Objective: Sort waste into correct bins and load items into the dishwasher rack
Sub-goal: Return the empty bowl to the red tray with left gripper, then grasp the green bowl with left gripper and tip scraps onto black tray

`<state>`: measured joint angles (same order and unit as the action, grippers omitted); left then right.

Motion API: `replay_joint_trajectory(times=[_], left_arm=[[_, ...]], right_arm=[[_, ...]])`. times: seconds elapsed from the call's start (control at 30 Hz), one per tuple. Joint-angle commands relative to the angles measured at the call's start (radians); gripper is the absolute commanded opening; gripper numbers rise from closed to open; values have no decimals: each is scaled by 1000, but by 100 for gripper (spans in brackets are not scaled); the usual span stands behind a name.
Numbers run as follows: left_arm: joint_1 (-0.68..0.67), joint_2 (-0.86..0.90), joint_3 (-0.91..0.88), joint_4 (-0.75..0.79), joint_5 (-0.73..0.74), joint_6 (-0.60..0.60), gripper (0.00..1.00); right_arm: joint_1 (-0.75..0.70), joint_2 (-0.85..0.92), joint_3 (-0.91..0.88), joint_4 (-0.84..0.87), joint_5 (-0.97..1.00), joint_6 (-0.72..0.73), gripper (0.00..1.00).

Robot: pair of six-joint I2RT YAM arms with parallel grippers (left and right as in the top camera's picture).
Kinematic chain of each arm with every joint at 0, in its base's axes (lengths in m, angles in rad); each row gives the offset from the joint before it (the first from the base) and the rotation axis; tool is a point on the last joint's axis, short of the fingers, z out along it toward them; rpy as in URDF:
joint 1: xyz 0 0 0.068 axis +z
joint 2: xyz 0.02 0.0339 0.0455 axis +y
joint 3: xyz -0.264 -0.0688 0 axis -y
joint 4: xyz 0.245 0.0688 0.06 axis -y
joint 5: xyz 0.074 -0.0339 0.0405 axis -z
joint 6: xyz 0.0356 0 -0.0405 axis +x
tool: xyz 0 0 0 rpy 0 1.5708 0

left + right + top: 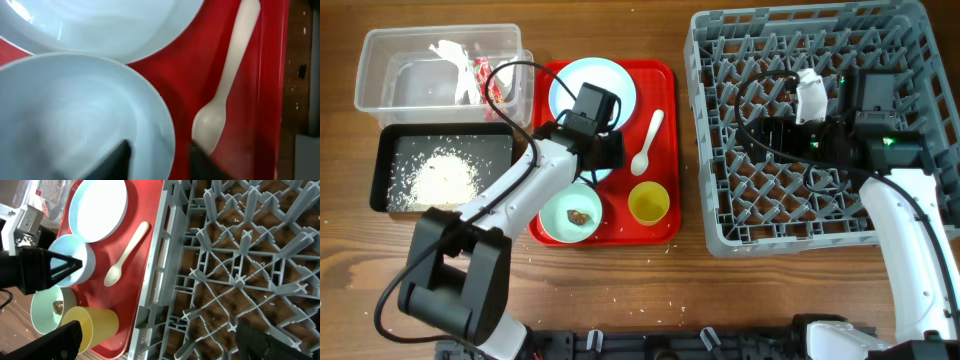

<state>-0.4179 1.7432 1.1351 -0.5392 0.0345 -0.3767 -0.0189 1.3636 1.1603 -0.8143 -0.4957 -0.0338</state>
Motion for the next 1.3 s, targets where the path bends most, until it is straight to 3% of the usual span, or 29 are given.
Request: replay_joint_trajectory(times=[0.0,0.1,0.27,0.43,0.57,0.63,0.77,1.17,1.27], left_arm=[[4,-34,92,-23,-24,6,55],[4,-88,192,-167,-25,-3,59],[-10,-105,174,-465,-23,-175,53],[-86,-105,-14,-416,-3,-208,51],[-104,-105,-136,-297,-2,-209,40],[-103,-105,-174,-273,-3,-208,32],[-103,-105,-179,-226,-2,-208,4],[-93,-337,68,-480,64,-208,4],[-8,-453,68,-496,115,-208,4]], right_arm=[[0,2,11,4,8,8,100],[0,2,11,0,8,8,99],[0,2,11,-2,7,7,100],[0,2,11,-2,7,8,100],[0,2,11,-6,6,8,100],[0,2,11,-10,7,8,100],[0,2,11,-9,7,8,100],[0,2,11,20,10,8,100],[0,2,11,21,10,10,100]])
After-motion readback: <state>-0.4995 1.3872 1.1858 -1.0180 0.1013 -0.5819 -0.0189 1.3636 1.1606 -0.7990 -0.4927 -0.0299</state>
